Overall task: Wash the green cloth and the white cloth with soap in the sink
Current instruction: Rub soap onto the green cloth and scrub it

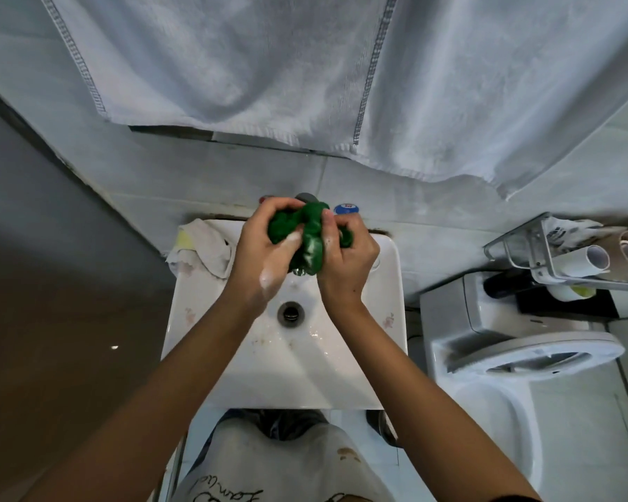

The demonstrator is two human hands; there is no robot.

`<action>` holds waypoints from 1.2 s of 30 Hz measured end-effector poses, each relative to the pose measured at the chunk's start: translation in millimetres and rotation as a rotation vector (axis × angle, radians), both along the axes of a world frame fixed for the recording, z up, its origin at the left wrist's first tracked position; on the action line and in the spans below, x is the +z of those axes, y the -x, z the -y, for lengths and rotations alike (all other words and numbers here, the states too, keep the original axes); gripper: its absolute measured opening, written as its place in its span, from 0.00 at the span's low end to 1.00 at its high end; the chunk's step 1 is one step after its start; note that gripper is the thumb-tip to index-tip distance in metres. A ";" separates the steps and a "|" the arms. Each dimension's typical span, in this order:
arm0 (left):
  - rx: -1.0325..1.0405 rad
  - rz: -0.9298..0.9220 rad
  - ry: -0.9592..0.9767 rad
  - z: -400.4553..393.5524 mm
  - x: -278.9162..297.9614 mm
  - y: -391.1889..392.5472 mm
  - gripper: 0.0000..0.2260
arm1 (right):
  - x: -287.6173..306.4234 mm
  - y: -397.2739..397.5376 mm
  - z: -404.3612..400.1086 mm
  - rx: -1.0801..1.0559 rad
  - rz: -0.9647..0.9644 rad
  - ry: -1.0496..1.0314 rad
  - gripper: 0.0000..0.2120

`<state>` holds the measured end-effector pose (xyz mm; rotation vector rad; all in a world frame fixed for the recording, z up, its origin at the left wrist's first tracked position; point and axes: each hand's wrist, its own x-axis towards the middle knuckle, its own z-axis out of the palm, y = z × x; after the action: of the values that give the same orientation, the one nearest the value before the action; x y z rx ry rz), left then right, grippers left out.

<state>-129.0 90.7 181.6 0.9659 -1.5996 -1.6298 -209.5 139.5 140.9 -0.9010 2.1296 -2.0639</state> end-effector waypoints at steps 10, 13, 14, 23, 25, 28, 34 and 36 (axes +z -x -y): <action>0.406 0.039 0.279 -8.2 -7.7 15.8 0.09 | 27.1 -14.2 6.7 0.163 0.459 0.019 0.16; 0.370 0.059 0.702 -13.2 -23.8 13.7 0.11 | 40.7 -4.4 15.1 0.060 0.744 0.088 0.22; 0.350 0.056 0.786 -16.2 -26.9 13.3 0.11 | 42.9 1.4 17.7 0.037 0.782 0.117 0.22; 0.411 0.038 0.424 4.2 -24.5 17.5 0.10 | 31.3 -17.3 2.6 0.206 0.534 -0.032 0.20; 0.361 0.010 0.374 -14.8 -24.3 16.1 0.12 | 33.3 -8.7 7.4 0.192 0.532 -0.058 0.20; 0.293 -0.002 0.416 -34.4 -16.4 15.1 0.11 | 34.5 5.5 23.3 0.140 0.625 -0.039 0.21; 0.395 0.086 0.256 20.9 -23.8 24.3 0.09 | 23.4 -25.7 0.3 0.210 0.643 -0.071 0.23; 0.367 0.053 0.249 1.5 -30.4 19.4 0.10 | 19.7 -20.2 3.4 0.196 0.616 -0.091 0.22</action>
<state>-148.4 89.2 151.3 1.0990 -1.5098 -1.1381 -189.3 136.1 160.6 -0.3683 1.7110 -1.8166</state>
